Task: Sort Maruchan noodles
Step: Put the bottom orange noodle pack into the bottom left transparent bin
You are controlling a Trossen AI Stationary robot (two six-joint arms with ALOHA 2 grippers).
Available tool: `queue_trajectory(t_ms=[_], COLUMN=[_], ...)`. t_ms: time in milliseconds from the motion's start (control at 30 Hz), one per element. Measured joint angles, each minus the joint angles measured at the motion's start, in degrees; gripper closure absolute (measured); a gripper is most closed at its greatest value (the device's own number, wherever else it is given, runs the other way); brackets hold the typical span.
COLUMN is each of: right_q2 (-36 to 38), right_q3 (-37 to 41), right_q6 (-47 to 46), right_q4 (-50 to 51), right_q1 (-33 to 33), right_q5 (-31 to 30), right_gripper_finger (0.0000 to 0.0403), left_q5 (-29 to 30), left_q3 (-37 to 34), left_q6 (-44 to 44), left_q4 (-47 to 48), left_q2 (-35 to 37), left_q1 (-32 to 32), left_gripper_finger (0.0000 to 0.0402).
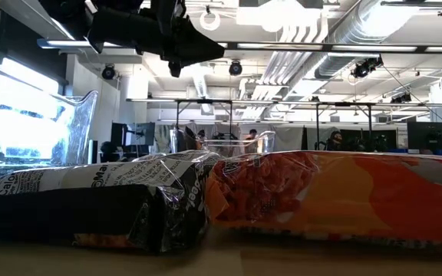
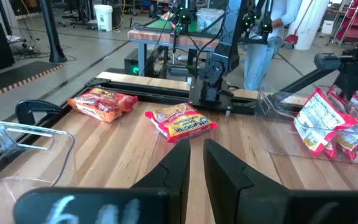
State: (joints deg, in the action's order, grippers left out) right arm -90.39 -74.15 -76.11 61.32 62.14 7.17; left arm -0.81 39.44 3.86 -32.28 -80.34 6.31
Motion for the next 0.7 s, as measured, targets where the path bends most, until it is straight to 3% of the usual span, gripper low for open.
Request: queue_trajectory(t_ms=[133,333,433,600,700], right_q2=[2.4,5.6,7.8,15.0,18.7], right_q3=[0.0,0.5,4.1,17.9,27.7], right_q6=[-0.2,3.3,7.8,22.0,32.2], right_q4=[2.1,4.7,1.1,-22.6,-42.7], right_q1=[-1.0,-3.0,-4.7,-10.5,-16.2], right_q5=[-2.9,-17.3,-25.2,-33.7,-31.9], right_gripper_finger=[0.0316,0.0393,0.0395,0.0401,0.0402], left_q5=[0.0,0.0,-0.1,-0.1,-1.7], left_q3=[0.0,0.0,0.0,0.0,0.0], left_q6=[0.0,1.1,1.9,1.6,2.1], left_q4=[0.0,0.7,2.2,4.3,4.5], left_q2=[0.0,0.0,0.0,0.0,0.0], left_q1=[0.0,-0.4,-0.9,-1.7,-2.2], left_gripper_finger=[0.0367,0.0367,0.0367,0.0367,0.0367])
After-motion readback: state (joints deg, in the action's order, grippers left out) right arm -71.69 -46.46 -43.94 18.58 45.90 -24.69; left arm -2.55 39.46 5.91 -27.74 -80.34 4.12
